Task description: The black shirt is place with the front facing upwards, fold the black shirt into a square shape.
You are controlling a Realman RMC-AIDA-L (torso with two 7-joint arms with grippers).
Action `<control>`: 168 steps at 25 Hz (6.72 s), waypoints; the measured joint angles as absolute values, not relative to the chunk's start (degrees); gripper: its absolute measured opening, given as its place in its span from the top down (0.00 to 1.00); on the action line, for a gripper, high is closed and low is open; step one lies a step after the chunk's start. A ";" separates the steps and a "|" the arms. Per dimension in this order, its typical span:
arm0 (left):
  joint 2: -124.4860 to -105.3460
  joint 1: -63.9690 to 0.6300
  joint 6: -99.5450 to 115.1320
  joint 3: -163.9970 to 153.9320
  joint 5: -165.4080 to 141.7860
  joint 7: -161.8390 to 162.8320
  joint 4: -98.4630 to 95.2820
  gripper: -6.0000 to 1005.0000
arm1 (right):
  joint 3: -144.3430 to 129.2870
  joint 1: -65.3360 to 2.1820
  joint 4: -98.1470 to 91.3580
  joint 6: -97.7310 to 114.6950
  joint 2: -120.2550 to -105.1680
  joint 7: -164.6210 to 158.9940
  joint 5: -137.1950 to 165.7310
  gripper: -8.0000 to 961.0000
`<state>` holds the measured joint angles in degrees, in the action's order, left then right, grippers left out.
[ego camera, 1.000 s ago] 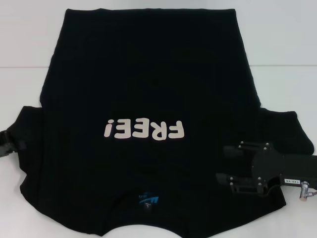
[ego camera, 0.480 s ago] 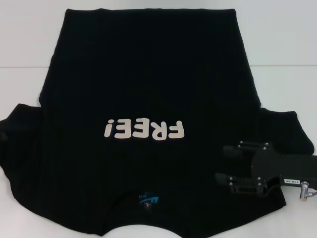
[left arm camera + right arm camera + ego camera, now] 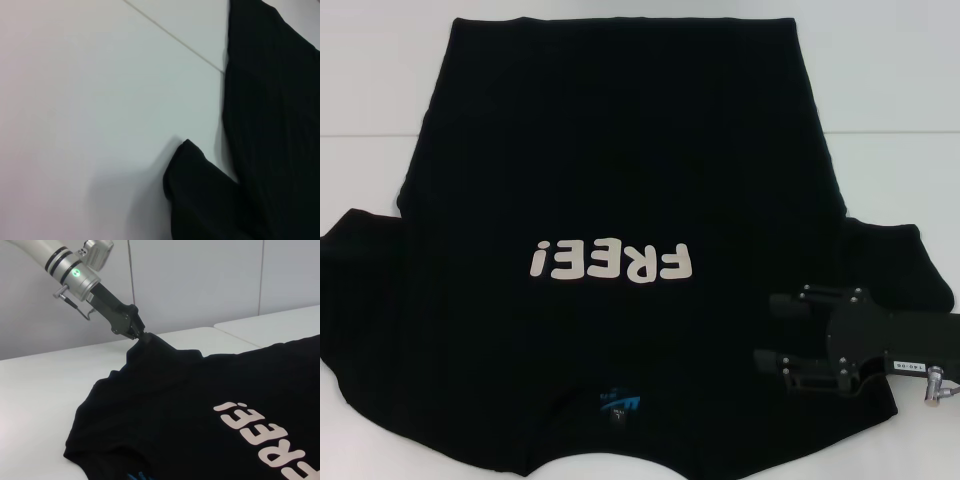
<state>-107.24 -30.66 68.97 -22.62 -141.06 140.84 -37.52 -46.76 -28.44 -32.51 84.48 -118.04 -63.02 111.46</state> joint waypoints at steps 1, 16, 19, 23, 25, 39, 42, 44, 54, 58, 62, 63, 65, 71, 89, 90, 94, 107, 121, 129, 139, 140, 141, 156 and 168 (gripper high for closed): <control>-107.14 -30.66 69.14 -22.62 -141.02 140.87 -37.55 1.00 | -46.76 -28.43 -32.52 84.48 -118.04 -63.02 111.45 0.21; -107.00 -30.73 76.40 -19.83 -140.46 142.38 -42.87 1.00 | -46.76 -28.38 -32.52 84.55 -118.20 -63.02 111.35 0.21; -107.02 -30.86 79.38 -18.69 -139.71 142.38 -44.29 1.00 | -46.76 -28.41 -32.52 84.61 -118.21 -63.02 111.30 0.21; -107.21 -31.46 82.50 -18.58 -138.19 142.39 -44.73 1.00 | -46.76 -28.49 -32.52 84.64 -118.37 -63.02 111.35 0.21; -107.48 -31.97 83.31 -18.78 -138.05 142.39 -44.61 1.00 | -46.76 -28.52 -32.52 84.64 -118.45 -63.02 111.36 0.21; -111.12 -36.02 83.53 -19.08 -138.14 142.27 -37.48 0.99 | -47.01 -28.63 -32.52 84.71 -118.67 -63.02 111.54 0.21; -110.92 -36.87 82.35 -19.08 -138.64 141.80 -34.04 0.98 | -47.00 -28.65 -32.52 84.73 -118.74 -63.02 111.54 0.21; -111.39 -36.95 81.50 -19.04 -138.47 140.77 -33.10 0.98 | -47.01 -28.65 -32.52 84.73 -118.75 -63.01 111.54 0.21; -112.04 -34.60 79.53 -18.42 -129.26 134.40 -27.78 0.70 | -46.98 -28.66 -32.52 84.70 -118.74 -63.01 111.53 0.21; -111.44 -32.88 80.83 -18.56 -126.86 133.68 -26.89 0.62 | -46.85 -28.62 -32.52 84.70 -118.74 -63.02 111.54 0.21; -110.31 -30.32 80.83 -18.56 -126.96 135.09 -27.09 0.53 | -46.79 -28.56 -32.52 84.72 -118.73 -63.02 111.53 0.21; -110.20 -29.76 80.59 -18.46 -126.90 135.34 -27.24 0.43 | -46.79 -28.56 -32.52 84.72 -118.73 -63.02 111.53 0.21; -110.07 -28.24 79.53 -18.05 -126.66 135.83 -27.87 0.31 | -46.78 -28.56 -32.52 84.72 -118.73 -63.02 111.53 0.21; -110.38 -27.16 74.87 -17.54 -126.95 136.26 -28.12 0.24 | -46.92 -28.68 -32.52 84.74 -118.81 -63.09 111.46 0.21; -110.91 -28.46 64.44 -18.28 -127.24 136.40 -24.94 0.24 | -46.75 -28.83 -32.61 84.74 -118.83 -63.48 111.54 0.21; -111.02 -28.48 64.14 -18.28 -127.26 136.40 -24.94 0.24 | -46.76 -28.83 -32.61 84.74 -118.83 -63.51 111.53 0.21; -111.42 -28.73 63.78 -18.29 -127.27 136.41 -24.94 0.24 | -46.76 -28.83 -32.61 84.71 -118.83 -63.53 111.54 0.21; -112.49 -30.05 62.23 -18.98 -127.38 136.33 -24.92 0.25 | -46.75 -28.82 -32.61 84.79 -118.82 -63.55 111.53 0.21; -113.24 -33.46 68.32 -18.84 -119.88 134.15 -24.87 0.25 | -46.76 -28.73 -32.61 84.99 -118.82 -63.55 111.49 0.21; -115.05 -37.29 67.92 -19.33 -120.02 131.16 -24.87 0.25 | -46.76 -28.74 -32.61 85.01 -118.82 -63.54 111.32 0.21; -111.98 -31.21 72.54 -19.60 -120.10 133.73 -25.23 0.26 | -46.76 -28.65 -32.61 85.07 -118.82 -63.55 111.15 0.21; -111.75 -30.37 72.80 -19.60 -120.10 133.96 -25.31 0.26 | -46.75 -28.67 -32.61 84.98 -118.83 -63.55 111.14 0.21; -111.31 -28.92 73.16 -19.60 -120.15 134.30 -25.45 0.26 | -46.76 -28.69 -32.61 84.87 -118.83 -63.55 111.15 0.21; -111.18 -27.20 68.16 -20.92 -123.39 135.10 -25.18 0.26 | -46.76 -28.79 -32.61 85.04 -118.82 -63.63 111.15 0.21; -112.24 -28.51 63.73 -21.19 -123.40 135.59 -24.48 0.27 | -46.76 -29.06 -32.61 85.08 -118.82 -63.73 111.19 0.21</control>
